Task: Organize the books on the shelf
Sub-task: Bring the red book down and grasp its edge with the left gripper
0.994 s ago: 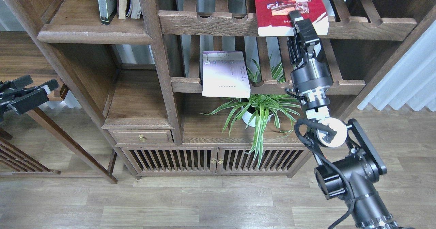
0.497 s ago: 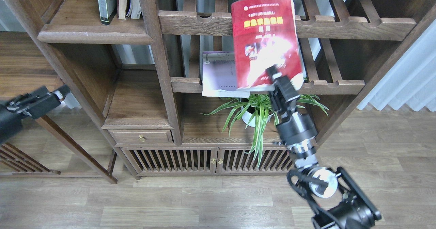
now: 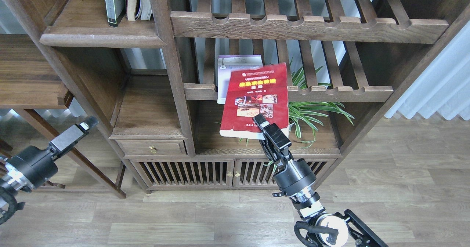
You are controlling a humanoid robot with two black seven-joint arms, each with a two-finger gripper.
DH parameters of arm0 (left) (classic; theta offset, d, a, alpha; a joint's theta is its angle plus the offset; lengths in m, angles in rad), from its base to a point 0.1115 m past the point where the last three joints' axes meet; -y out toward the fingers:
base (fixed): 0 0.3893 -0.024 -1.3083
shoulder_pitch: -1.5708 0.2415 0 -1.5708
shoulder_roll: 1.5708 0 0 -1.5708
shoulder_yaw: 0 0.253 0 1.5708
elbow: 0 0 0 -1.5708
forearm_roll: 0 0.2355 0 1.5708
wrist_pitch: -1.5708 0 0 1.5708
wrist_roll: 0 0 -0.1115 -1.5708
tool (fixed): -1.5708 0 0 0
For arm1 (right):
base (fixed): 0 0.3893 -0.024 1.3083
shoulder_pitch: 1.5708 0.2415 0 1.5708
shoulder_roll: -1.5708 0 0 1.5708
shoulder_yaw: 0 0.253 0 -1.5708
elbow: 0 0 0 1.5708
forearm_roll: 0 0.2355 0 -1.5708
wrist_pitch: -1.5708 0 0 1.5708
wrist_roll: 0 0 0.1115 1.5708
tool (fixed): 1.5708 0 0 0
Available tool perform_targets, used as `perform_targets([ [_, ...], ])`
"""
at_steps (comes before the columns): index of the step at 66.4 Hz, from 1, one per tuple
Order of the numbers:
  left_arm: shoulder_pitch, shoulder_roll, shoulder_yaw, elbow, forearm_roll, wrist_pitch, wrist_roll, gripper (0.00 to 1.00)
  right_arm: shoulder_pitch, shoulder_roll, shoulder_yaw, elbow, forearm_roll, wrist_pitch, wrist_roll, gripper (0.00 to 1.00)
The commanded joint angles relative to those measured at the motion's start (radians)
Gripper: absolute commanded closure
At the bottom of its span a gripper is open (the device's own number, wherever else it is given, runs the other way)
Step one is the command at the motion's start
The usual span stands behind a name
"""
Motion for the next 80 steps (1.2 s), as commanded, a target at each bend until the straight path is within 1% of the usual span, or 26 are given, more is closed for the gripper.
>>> perform_targets([
  [1,0.006,-0.02,0.004,0.007,-0.021,0.0,-0.009,0.0,0.0,0.0,-0.043,0.005,0.0,0.0,0.0,0.97],
  [5,0.006,-0.038,0.02,0.02,-0.084,0.0,-0.015,0.0,-0.004,0.0,-0.068,0.005,-0.001,0.0,0.0,0.97],
  [8,0.006,-0.061,0.065,0.022,-0.173,0.0,-0.017,0.0,-0.013,0.0,-0.088,0.005,-0.001,0.0,0.0,0.97],
  [15,0.006,-0.061,0.119,0.002,-0.324,0.0,-0.02,0.0,-0.025,0.0,-0.116,0.005,-0.001,0.0,-0.002,0.97],
  [26,0.006,-0.049,0.169,-0.078,-0.546,0.0,-0.038,0.0,-0.033,0.0,-0.162,0.005,-0.001,0.0,-0.003,0.97],
  [27,0.004,-0.034,0.186,-0.105,-0.598,0.0,-0.047,0.0,-0.033,0.0,-0.175,0.005,-0.001,0.0,-0.003,0.97],
  [29,0.004,-0.029,0.191,-0.113,-0.609,0.0,-0.05,0.0,-0.033,0.0,-0.18,0.005,-0.001,0.0,-0.003,0.97],
  [32,0.003,-0.015,0.212,-0.137,-0.64,0.0,-0.067,0.0,-0.031,0.0,-0.194,0.005,-0.001,0.0,-0.003,0.97],
  [40,-0.002,-0.001,0.284,-0.159,-0.664,0.0,-0.104,0.0,-0.019,0.0,-0.234,0.005,-0.001,0.0,-0.003,0.98],
  [46,-0.003,0.017,0.365,-0.159,-0.664,0.0,-0.115,0.0,-0.005,0.0,-0.255,0.005,-0.001,0.0,-0.003,0.98],
  [52,-0.005,0.036,0.445,-0.159,-0.664,0.0,-0.116,0.0,-0.002,0.0,-0.269,0.005,-0.001,0.0,-0.003,0.98],
  [59,-0.006,0.04,0.525,-0.159,-0.664,0.0,-0.139,0.0,-0.004,0.0,-0.271,0.005,-0.001,0.0,-0.003,0.98],
  [72,-0.02,0.019,0.557,-0.159,-0.664,0.0,-0.167,0.0,-0.004,0.0,-0.301,0.005,-0.001,0.0,-0.003,0.98],
  [76,-0.034,-0.012,0.565,-0.159,-0.664,0.0,-0.182,0.0,-0.005,0.0,-0.315,0.005,-0.003,0.0,-0.003,0.98],
  [80,-0.034,-0.024,0.57,-0.158,-0.664,0.0,-0.182,0.0,-0.005,0.0,-0.323,0.005,-0.003,0.0,-0.003,0.98],
])
